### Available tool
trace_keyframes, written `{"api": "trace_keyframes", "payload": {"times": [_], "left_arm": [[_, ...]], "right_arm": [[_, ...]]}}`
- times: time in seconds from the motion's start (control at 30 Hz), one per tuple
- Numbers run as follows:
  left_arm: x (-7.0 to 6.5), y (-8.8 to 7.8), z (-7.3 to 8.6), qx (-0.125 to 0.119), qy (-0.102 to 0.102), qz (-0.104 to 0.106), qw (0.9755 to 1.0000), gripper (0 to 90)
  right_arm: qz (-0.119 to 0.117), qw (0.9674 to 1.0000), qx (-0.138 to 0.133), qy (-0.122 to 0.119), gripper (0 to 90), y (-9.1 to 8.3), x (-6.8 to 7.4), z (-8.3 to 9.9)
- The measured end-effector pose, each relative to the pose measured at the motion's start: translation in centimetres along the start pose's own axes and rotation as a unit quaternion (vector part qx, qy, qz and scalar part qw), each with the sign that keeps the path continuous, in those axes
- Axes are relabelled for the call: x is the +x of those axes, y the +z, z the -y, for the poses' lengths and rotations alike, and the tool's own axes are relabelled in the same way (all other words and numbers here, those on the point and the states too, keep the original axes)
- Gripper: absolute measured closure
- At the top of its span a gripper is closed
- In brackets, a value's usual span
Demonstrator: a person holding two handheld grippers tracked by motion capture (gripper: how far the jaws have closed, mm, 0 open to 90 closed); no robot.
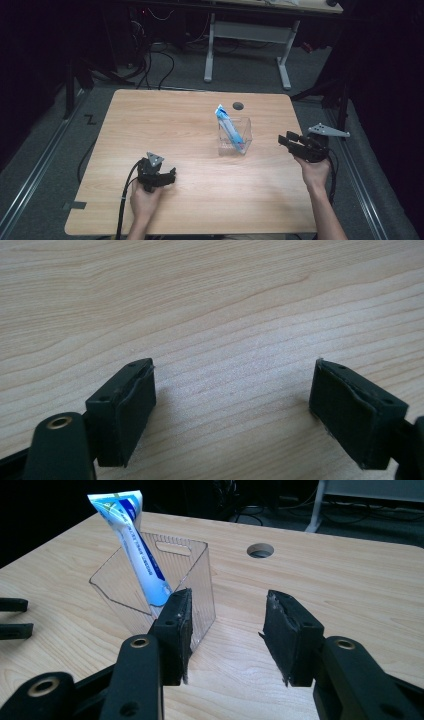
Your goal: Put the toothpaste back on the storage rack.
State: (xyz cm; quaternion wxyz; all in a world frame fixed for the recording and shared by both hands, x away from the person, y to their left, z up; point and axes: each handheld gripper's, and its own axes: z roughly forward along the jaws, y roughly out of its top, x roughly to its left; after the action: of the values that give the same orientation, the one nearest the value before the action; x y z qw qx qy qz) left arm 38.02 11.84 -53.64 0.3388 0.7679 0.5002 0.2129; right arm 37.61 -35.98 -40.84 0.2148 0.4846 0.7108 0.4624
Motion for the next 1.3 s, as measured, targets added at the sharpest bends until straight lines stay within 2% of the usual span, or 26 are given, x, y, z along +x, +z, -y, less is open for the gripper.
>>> {"api": "trace_keyframes", "payload": {"times": [0.33,1.13,1.3], "left_arm": [[0.0,0.0,0.0,0.0,0.0,0.0,1.0,19.0],[0.0,0.0,0.0,0.0,0.0,0.0,1.0,19.0],[0.0,0.0,0.0,0.0,0.0,0.0,1.0,19.0]], "right_arm": [[0.003,1.0,0.007,-0.003,54.5,-0.3,-0.2,0.7],[-0.001,0.9999,0.007,0.011,54.5,-0.5,-0.1,2.6],[-0.009,0.9998,0.006,0.016,54.4,-0.5,0.1,3.0]]}}
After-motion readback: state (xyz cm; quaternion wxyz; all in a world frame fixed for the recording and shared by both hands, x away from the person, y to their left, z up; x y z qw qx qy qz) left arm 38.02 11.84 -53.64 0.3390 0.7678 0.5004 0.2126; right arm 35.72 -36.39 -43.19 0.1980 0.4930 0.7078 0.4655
